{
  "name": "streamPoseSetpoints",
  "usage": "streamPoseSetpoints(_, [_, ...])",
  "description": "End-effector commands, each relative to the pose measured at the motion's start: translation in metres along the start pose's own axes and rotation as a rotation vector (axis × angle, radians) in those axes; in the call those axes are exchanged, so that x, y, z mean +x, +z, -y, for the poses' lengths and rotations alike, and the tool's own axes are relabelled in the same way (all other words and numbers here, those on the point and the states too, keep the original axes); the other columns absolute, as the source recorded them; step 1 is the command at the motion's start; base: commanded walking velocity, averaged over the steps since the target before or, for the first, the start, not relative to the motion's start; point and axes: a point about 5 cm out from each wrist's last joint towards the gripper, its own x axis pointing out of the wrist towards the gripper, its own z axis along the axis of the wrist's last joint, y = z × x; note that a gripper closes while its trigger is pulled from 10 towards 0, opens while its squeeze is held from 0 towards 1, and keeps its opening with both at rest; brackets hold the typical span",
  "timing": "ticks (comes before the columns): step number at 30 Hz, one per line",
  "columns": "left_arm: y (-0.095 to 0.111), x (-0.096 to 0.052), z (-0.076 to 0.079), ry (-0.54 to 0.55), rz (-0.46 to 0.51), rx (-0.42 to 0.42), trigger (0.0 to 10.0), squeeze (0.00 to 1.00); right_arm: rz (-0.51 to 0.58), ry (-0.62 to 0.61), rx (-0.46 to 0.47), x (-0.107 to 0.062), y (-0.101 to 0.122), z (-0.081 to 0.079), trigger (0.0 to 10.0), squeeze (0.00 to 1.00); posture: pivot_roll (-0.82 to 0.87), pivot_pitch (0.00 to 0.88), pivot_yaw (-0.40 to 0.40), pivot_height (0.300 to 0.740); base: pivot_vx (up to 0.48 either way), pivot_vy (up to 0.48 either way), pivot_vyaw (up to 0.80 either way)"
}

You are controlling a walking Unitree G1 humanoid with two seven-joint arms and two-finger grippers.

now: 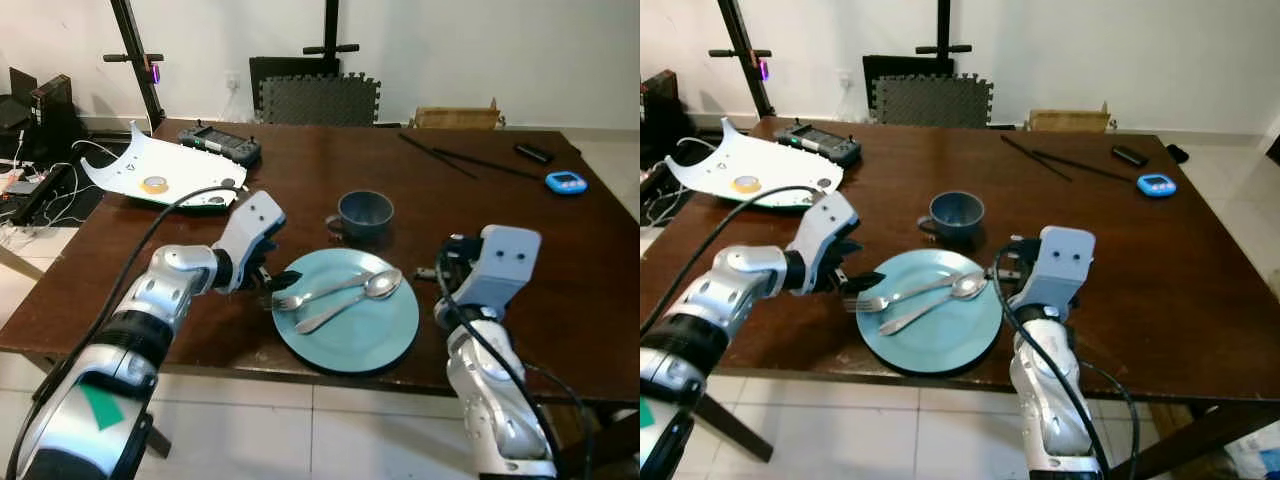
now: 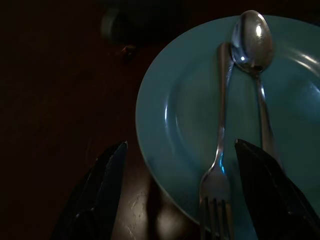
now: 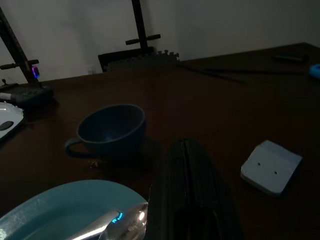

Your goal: Setting the table

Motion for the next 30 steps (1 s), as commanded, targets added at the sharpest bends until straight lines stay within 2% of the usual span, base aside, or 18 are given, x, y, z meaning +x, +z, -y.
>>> streamPoseSetpoints(1, [-0.003,0.004,0.003,-0.049,-0.024,0.015,10.0,0.0,-0.007,-0.023,-0.009,-0.004,-0.001,0.004,10.0,0.0,-0.06,0.199,0.129,0.74,0.0,0.0,0.0])
streamPoseSetpoints(8, [-0.001,0.024,0.015,-0.117,-0.085,0.059,10.0,0.0,-0.014,-0.056,-0.003,-0.012,-0.001,0.006,10.0,0.0,-0.06,0.234,0.159,0.74,0.0,0.0,0.0])
streamPoseSetpoints(12, [-0.004,0.029,0.02,-0.133,-0.123,0.094,10.0,0.0,-0.017,-0.064,-0.005,-0.014,-0.001,0.008,10.0,0.0,-0.06,0.242,0.162,0.74,0.0,0.0,0.0])
streamPoseSetpoints(16, [-0.011,0.033,0.022,-0.088,-0.161,0.129,10.0,0.0,-0.022,-0.079,-0.01,-0.017,-0.001,0.01,10.0,0.0,-0.07,0.251,0.167,0.74,0.0,0.0,0.0])
streamPoseSetpoints(21, [-0.013,0.033,0.02,-0.043,-0.16,0.156,10.0,0.0,-0.025,-0.085,-0.013,-0.019,0.0,0.012,10.0,0.0,-0.08,0.255,0.163,0.74,0.0,0.0,0.0])
streamPoseSetpoints(22, [-0.012,0.033,0.02,-0.031,-0.147,0.152,7.6,0.0,-0.027,-0.085,-0.014,-0.019,0.0,0.012,10.0,0.0,-0.08,0.257,0.161,0.74,0.0,0.0,0.0])
streamPoseSetpoints(23, [-0.011,0.034,0.019,-0.019,-0.136,0.146,6.1,0.0,-0.029,-0.084,-0.015,-0.02,0.0,0.012,10.0,0.0,-0.08,0.259,0.159,0.74,0.0,0.0,0.0])
streamPoseSetpoints(25, [-0.01,0.034,0.019,-0.011,-0.129,0.142,6.1,0.0,-0.03,-0.083,-0.016,-0.02,0.0,0.011,10.0,0.0,-0.08,0.259,0.159,0.74,0.0,0.0,0.0])
streamPoseSetpoints(26, [-0.012,0.036,0.02,0.008,-0.128,0.127,0.3,0.0,-0.033,-0.079,-0.019,-0.02,0.0,0.011,10.0,0.0,-0.09,0.259,0.156,0.74,0.0,0.0,0.0])
streamPoseSetpoints(29, [-0.013,0.037,0.021,0.016,-0.131,0.125,0.3,0.0,-0.035,-0.077,-0.02,-0.02,0.0,0.01,10.0,0.0,-0.09,0.259,0.156,0.74,0.0,0.0,0.0])
streamPoseSetpoints(30, [-0.014,0.038,0.022,0.023,-0.124,0.113,0.0,0.0,-0.036,-0.076,-0.021,-0.02,0.0,0.01,10.0,0.0,-0.1,0.259,0.155,0.74,0.0,0.0,0.0])
